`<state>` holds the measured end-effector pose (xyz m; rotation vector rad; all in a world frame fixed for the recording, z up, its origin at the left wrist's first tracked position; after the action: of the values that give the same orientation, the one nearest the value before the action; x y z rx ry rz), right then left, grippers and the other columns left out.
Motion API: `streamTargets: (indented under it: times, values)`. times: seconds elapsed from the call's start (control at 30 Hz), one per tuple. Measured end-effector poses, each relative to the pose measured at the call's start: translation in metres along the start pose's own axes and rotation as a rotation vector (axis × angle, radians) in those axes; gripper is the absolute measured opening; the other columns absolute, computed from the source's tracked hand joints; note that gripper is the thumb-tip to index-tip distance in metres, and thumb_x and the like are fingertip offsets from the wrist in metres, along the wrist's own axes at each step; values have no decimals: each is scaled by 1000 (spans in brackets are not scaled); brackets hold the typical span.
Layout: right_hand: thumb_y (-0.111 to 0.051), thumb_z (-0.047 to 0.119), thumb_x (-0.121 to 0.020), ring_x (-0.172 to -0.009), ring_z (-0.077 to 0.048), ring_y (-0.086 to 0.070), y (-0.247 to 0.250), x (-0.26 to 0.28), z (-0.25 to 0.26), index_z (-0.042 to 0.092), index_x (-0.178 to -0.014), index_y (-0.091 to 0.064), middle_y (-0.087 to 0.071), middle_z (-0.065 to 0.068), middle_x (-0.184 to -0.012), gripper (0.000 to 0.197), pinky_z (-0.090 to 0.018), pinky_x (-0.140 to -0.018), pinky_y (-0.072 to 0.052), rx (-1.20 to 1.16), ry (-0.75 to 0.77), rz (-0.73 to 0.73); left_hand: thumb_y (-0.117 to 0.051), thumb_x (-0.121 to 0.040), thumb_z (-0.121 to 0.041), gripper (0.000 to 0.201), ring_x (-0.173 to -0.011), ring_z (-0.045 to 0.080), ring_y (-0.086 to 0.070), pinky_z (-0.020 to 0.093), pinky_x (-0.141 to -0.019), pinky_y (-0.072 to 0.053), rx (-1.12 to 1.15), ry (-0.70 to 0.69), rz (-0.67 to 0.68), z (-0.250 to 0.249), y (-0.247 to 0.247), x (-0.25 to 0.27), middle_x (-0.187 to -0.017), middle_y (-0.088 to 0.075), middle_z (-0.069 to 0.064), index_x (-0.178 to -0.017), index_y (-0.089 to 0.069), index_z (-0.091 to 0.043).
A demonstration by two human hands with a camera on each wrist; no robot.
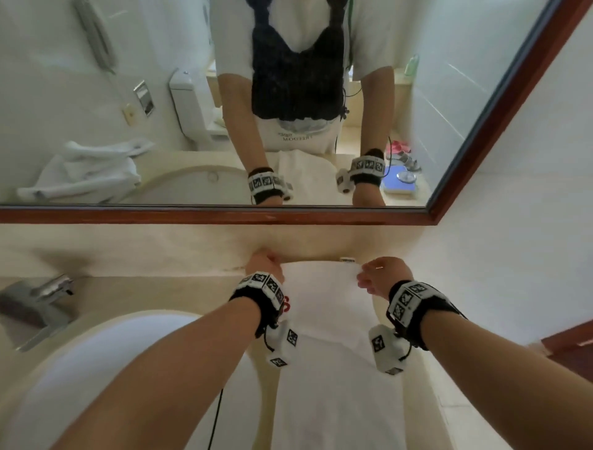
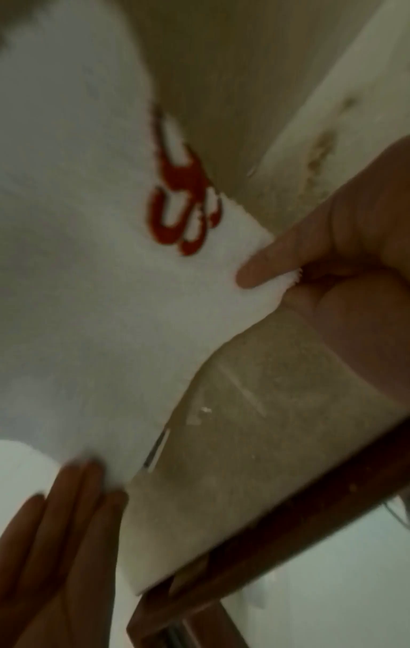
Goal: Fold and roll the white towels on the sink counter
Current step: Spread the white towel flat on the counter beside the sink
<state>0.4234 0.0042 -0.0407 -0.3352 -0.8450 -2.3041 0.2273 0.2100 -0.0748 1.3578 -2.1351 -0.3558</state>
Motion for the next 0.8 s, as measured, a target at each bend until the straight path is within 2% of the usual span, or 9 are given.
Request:
streamTargets:
  times: [0.07, 0.13, 0.23, 0.37, 0.43, 0.5, 0.63, 0.7, 0.8]
  values:
    - [-62, 21, -83, -84, -26, -72, -19, -14, -10, 16, -87, -65, -73, -8, -82, 7, -43, -82, -58, -37, -9, 20, -52, -91, -14, 11, -87, 25, -64, 32, -80, -54, 30, -43, -72, 1, -4, 1, -97, -66, 6, -84, -60, -14]
    - [-62, 29, -81, -87, -27, -69, -30, -25, -19, 20, -101, -64, -72, -6, -92, 22, -42, -85, -56, 64, 18, 15, -52, -91, -14, 13, -91, 22, -56, 29, -78, -48, -6, -149, -131, -7, -5, 18, -102, -56, 4, -101, -59, -10]
    - [-61, 22, -87, -99, -31, -62, -44, -26, -21, 14, -122, -55, -66, -9, -108, 36, -35, -85, -50, 211, 75, 18, -58, -81, -13, 36, -115, 23, -33, 33, -101, -35, -214, -439, -142, -11, -15, 62, -123, -36, 8, -116, -50, -14]
    - [-58, 20, -88, -105, -32, -58, -49, -25, -27, 15, -129, -50, -62, -11, -112, 42, -30, -82, -43, 287, 74, 54, -51, -85, -28, 50, -129, 33, -29, 50, -111, -24, -863, -867, 529, 18, -90, 150, -138, -34, 14, -133, -43, -13]
    - [-59, 21, -88, -107, -32, -57, -48, -24, -29, 15, -131, -49, -61, -11, -116, 44, -31, -84, -44, 301, 56, 64, -44, -93, -34, 61, -143, 36, -1, 58, -114, 3, -1105, -979, 664, 46, -105, 180, -155, -6, 16, -147, -21, -16]
    - [-60, 23, -87, -110, -31, -57, -49, -21, -29, 14, -131, -48, -60, -9, -122, 47, -35, -92, -46, 301, 40, 85, -34, -98, -37, 62, -143, 34, 17, 57, -111, 18, -1165, -1052, 732, 68, -111, 200, -158, 11, 13, -151, -4, -21]
    - [-58, 23, -89, -121, -28, -51, -48, -14, -29, 8, -133, -46, -50, -8, -139, 48, -39, -104, -40, 345, 33, 117, -40, -93, -45, 72, -144, 30, 17, 55, -115, 7, -1168, -926, 897, 91, -113, 213, -158, 14, 6, -150, -2, -26]
    - [-59, 23, -89, -121, -28, -52, -40, -11, -33, 7, -133, -46, -51, -9, -136, 48, -39, -104, -41, 318, 11, 95, -52, -87, -47, 76, -143, 32, 0, 55, -113, -7, -1130, -959, 971, 84, -111, 220, -157, -1, 7, -148, -12, -26]
    - [-62, 20, -84, -111, -33, -58, -27, -8, -44, 7, -116, -52, -60, -14, -116, 36, -47, -99, -46, 206, -48, 54, -56, -86, -49, 65, -122, 33, -29, 51, -102, -32, -1081, -1017, 1061, 71, -109, 237, -141, -28, 12, -141, -31, -23]
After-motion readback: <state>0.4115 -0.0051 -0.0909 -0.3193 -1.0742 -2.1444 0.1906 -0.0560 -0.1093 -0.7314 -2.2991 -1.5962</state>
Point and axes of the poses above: each hand's wrist, its own x-axis away from the middle knuckle, its own y-axis out of the back of the hand, z = x × y, the point moved 8 cm from there along -x, towards the middle knuckle
